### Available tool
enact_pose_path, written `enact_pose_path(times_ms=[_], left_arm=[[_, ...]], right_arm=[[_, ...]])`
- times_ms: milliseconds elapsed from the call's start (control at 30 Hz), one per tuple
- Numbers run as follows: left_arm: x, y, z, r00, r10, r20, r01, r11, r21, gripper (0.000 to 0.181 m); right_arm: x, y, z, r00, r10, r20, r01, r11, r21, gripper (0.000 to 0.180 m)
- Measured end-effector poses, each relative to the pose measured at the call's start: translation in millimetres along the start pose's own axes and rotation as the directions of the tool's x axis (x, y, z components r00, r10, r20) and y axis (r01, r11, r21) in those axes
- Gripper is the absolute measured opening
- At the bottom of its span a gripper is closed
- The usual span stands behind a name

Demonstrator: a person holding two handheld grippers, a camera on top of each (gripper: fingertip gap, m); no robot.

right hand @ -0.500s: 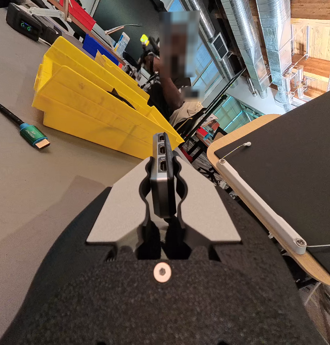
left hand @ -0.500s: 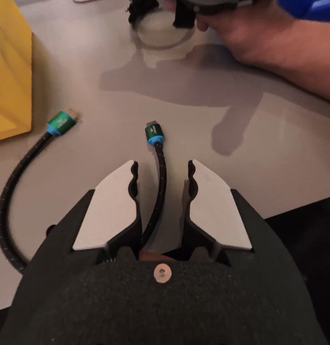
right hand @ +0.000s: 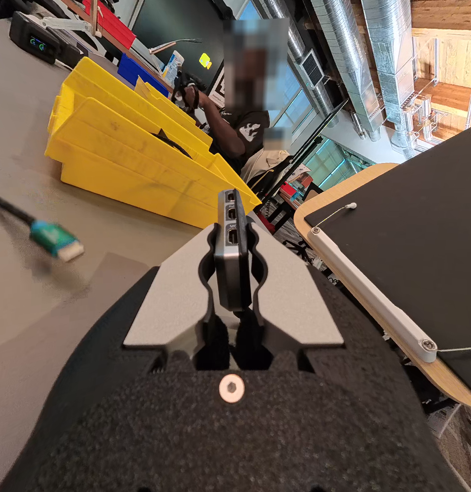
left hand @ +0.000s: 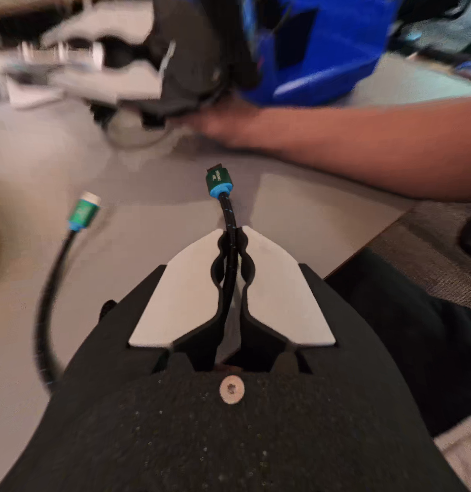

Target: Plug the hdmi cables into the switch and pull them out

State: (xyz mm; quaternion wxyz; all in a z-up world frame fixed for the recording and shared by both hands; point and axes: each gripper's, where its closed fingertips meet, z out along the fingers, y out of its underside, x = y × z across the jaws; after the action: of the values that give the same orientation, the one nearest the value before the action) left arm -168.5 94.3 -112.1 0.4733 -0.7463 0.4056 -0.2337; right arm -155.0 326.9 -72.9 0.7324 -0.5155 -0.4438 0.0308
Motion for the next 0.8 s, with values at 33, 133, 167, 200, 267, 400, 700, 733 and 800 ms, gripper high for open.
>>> enact_pose_path(times_ms=[33,133,167,200,267,400,700,733,800], left_arm=[[6,-17,-6,0.999,0.027,-0.031,-0.026,0.999,0.030,0.006],[1,-57,-18,0.995,0.090,-0.042,-0.087,0.994,0.068,0.006],[-9,-65,-20,0.993,0.114,-0.015,-0.113,0.992,0.052,0.006],[-22,-70,-20,0.990,0.137,0.018,-0.138,0.990,0.031,0.006],[-49,-73,-16,0.979,0.189,0.079,-0.188,0.982,-0.031,0.006],[-81,-61,2,0.948,0.313,0.060,-0.299,0.940,-0.165,0.006],[-109,-46,27,0.892,0.429,0.144,-0.379,0.882,-0.280,0.006],[-110,-46,27,0.889,0.432,0.150,-0.381,0.881,-0.279,0.007],[-112,-45,27,0.887,0.438,0.149,-0.386,0.878,-0.283,0.007]], right_arm=[[1,0,0,1.000,0.000,-0.002,0.000,1.000,0.002,0.021],[-1,0,-1,1.000,-0.025,0.006,0.025,1.000,0.000,0.021],[-3,1,-2,0.999,-0.048,0.011,0.048,0.999,-0.003,0.021],[-5,2,-3,0.997,-0.072,0.020,0.072,0.997,-0.007,0.020],[-9,3,-4,0.994,-0.104,0.037,0.104,0.994,-0.017,0.020],[-17,4,-8,0.983,-0.157,0.092,0.160,0.987,-0.025,0.020],[-41,1,-17,0.910,-0.370,0.186,0.389,0.918,-0.077,0.021],[-42,1,-17,0.905,-0.377,0.197,0.399,0.913,-0.084,0.021],[-43,2,-18,0.900,-0.381,0.210,0.405,0.911,-0.081,0.020]])
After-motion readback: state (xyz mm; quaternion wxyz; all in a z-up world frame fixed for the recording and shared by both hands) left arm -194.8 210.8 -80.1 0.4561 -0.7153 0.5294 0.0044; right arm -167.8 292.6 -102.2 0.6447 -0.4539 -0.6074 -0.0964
